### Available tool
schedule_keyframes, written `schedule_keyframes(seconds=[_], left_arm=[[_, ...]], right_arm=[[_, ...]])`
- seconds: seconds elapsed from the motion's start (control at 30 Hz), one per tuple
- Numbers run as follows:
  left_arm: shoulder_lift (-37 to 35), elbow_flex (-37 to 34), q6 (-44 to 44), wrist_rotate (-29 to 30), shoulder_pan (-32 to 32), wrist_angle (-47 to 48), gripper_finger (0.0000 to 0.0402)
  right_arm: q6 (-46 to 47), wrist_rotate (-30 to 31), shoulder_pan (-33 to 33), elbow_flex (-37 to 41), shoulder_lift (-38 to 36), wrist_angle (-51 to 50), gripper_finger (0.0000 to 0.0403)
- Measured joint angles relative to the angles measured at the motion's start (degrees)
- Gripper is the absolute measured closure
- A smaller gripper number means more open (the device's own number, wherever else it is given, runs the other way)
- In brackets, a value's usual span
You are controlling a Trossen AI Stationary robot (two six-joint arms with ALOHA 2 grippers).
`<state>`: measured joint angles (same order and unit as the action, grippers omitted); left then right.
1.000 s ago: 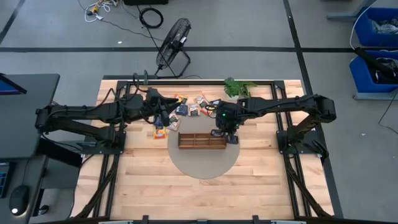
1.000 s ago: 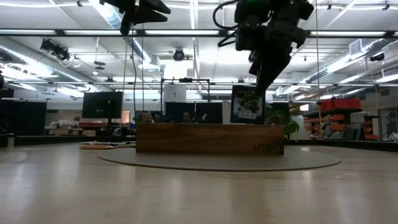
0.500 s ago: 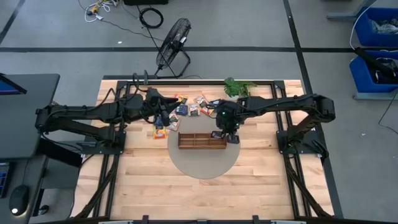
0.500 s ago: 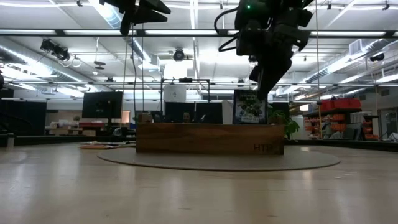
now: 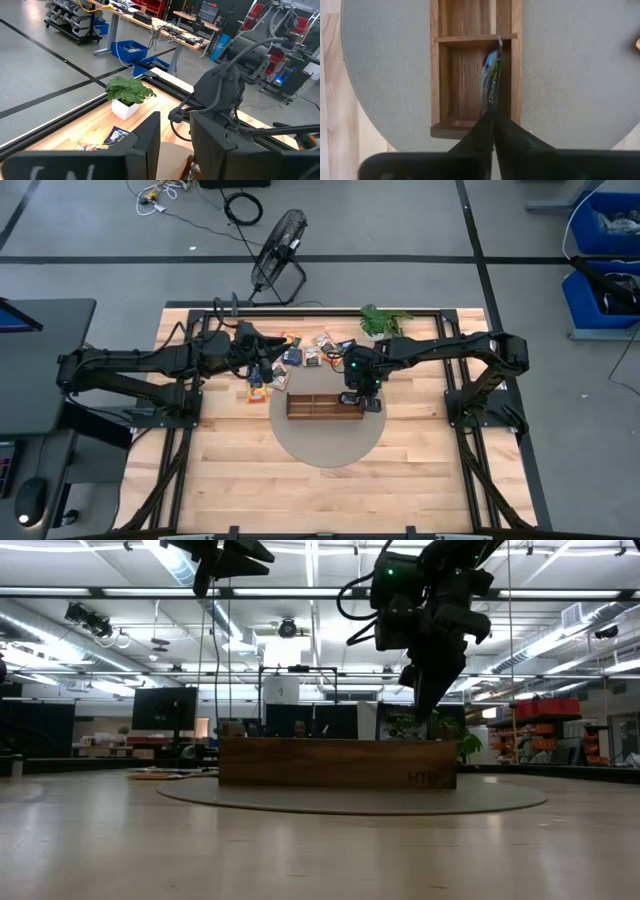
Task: Pick & Place Tea
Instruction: Put the blue tea bag into the right section of the wooden organizer
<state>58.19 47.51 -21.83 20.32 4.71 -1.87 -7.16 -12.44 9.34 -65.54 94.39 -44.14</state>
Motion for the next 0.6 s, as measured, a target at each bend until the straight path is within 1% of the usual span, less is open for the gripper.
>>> schedule_keyframes(seconds=[0.2,0.37,0.5,0.6], left_arm=[[0.02,0.00,0.09,0.00,0.00,0.06,0.0291],[0.02,0.00,1.49,0.02,0.00,0.13,0.0291],[0.02,0.00,1.89,0.09,0.00,1.28,0.0291],[0.02,0.00,0.81,0.84,0.00,4.97,0.0291]], right_arm=[[0.87,1.74,0.00,-0.06,0.00,-0.33,0.0316],[2.19,2.05,0.00,-2.00,0.00,-1.30,0.0269],[3.79,3.36,0.00,-6.33,0.00,-4.11,0.0246],[4.70,5.59,-0.02,-10.80,-0.02,-8.25,0.0241]])
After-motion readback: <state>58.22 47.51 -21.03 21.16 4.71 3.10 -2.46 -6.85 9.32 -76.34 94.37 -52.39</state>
